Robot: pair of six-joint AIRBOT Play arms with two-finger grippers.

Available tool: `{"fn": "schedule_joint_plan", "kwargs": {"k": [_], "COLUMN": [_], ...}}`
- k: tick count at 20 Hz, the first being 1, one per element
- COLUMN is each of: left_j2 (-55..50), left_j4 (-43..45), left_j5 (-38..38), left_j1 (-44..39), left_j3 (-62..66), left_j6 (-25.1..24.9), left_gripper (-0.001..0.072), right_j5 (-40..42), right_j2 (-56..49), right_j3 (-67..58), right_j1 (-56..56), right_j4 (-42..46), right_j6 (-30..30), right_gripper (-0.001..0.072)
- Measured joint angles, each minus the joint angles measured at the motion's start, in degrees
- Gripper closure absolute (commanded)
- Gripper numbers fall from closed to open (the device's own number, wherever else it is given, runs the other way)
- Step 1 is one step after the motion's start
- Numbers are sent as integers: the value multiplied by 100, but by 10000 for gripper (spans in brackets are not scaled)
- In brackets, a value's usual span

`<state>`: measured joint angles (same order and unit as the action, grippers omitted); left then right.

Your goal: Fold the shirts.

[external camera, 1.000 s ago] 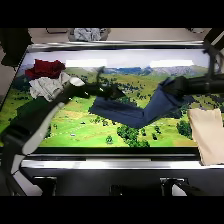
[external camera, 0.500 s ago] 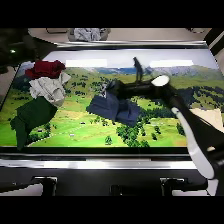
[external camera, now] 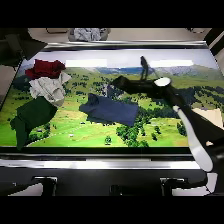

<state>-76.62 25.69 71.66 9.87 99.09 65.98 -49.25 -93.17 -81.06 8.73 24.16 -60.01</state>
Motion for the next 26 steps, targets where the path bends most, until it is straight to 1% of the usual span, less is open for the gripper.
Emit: {"fn": "schedule_joint_plan", "kwargs": {"k": [2,3,4,5,7,10,13,14,15,16,18,20,22,24,26], "left_j2": [4,4,4,4,4,4,4,4,4,4,4,4,4,4,4], "left_j4": [238,330,415,457,540,592,616,629,627,627,627,629,627,629,629], "left_j5": [20,31,42,42,55,57,55,55,55,57,57,57,57,57,57], "left_j1": [2,2,4,0,-31,-98,-199,-236,-267,-291,-328,-343,-356,-367,-365], "left_j3": [-13,-35,-74,-125,-262,-481,-638,-671,-693,-706,-728,-739,-743,-748,-748], "left_j6": [-7,-11,-15,-17,-17,-13,-2,-2,0,0,0,-2,0,0,0], "left_gripper": [685,685,685,685,685,685,685,684,685,685,684,685,684,684,684], "right_j5": [-789,-1270,-1685,-1904,-1740,-916,-267,-105,7,103,-55,-577,-1143,-1755,-2264], "right_j2": [210,278,328,363,400,343,166,118,83,55,31,68,190,393,588], "right_j3": [31,127,308,540,1152,1882,2170,2218,2247,2249,2096,1714,1167,487,-125], "right_j1": [-535,-752,-903,-994,-1067,-903,-557,-452,-398,-363,-376,-577,-938,-1488,-2133], "right_j4": [1255,1965,2483,2765,2835,2076,1451,1272,1150,1001,831,717,671,619,619], "right_j6": [-433,-662,-831,-946,-1036,-804,-592,-546,-514,-452,-197,153,345,273,57], "right_gripper": [87,87,86,87,88,124,281,369,562,664,665,665,665,665,665]}}
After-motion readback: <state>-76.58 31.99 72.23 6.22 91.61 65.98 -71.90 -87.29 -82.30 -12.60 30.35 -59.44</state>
